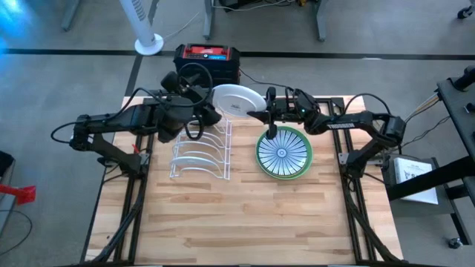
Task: Sort dishes
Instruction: Put the white pattern plate in the dish rack
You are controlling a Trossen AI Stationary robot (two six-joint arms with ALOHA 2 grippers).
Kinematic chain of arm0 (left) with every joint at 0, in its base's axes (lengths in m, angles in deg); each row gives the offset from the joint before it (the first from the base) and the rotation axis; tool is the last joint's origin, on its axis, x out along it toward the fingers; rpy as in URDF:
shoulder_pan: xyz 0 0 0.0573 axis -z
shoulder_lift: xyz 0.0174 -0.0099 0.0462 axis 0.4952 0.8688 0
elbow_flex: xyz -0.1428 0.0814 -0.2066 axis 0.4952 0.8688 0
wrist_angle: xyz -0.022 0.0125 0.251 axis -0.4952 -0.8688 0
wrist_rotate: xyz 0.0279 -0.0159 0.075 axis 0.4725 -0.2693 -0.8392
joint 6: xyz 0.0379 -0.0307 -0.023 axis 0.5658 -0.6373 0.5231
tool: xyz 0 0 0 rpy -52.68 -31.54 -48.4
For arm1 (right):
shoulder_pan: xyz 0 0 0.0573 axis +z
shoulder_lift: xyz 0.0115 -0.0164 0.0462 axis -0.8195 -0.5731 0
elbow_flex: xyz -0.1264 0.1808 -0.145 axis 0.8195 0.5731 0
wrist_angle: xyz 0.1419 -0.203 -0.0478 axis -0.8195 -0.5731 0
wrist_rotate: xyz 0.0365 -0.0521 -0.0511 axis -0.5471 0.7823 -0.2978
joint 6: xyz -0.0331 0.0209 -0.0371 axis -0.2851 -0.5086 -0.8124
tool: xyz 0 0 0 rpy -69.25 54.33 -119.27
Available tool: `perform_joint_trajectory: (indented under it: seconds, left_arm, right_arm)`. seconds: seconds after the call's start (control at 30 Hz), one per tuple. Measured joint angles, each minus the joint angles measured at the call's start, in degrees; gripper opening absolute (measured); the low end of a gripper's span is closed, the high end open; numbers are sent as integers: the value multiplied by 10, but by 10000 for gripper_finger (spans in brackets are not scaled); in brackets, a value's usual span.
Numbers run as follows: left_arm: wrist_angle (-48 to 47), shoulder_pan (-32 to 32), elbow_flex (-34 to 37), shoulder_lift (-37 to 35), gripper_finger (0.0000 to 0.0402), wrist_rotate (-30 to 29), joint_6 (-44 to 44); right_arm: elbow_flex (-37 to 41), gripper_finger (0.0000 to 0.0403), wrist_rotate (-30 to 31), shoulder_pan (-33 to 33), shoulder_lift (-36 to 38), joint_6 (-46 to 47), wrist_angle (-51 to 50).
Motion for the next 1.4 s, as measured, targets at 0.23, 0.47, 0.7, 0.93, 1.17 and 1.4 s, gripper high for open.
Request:
perform_joint_trajectory:
  seconds: [0.23,0.47,0.7,0.93,1.17,1.4]
  left_arm:
    - [0,0,0,0,284,-8,0]
    - [-1,0,0,0,284,-9,0]
    - [-1,0,0,0,284,-8,0]
    - [2,0,0,0,284,-57,-16]
    - [6,0,0,-3,284,-98,-16]
    - [7,0,0,-3,284,-97,-16]
  right_arm:
    - [-39,25,-15,1,-53,0,0]
    - [-71,25,-40,2,-81,1,-1]
    - [-77,25,-47,5,-83,-4,-1]
    - [-76,25,-47,16,-94,-19,-12]
    - [-76,25,-43,20,-112,-30,-10]
    - [-76,25,-41,23,-127,-30,-10]
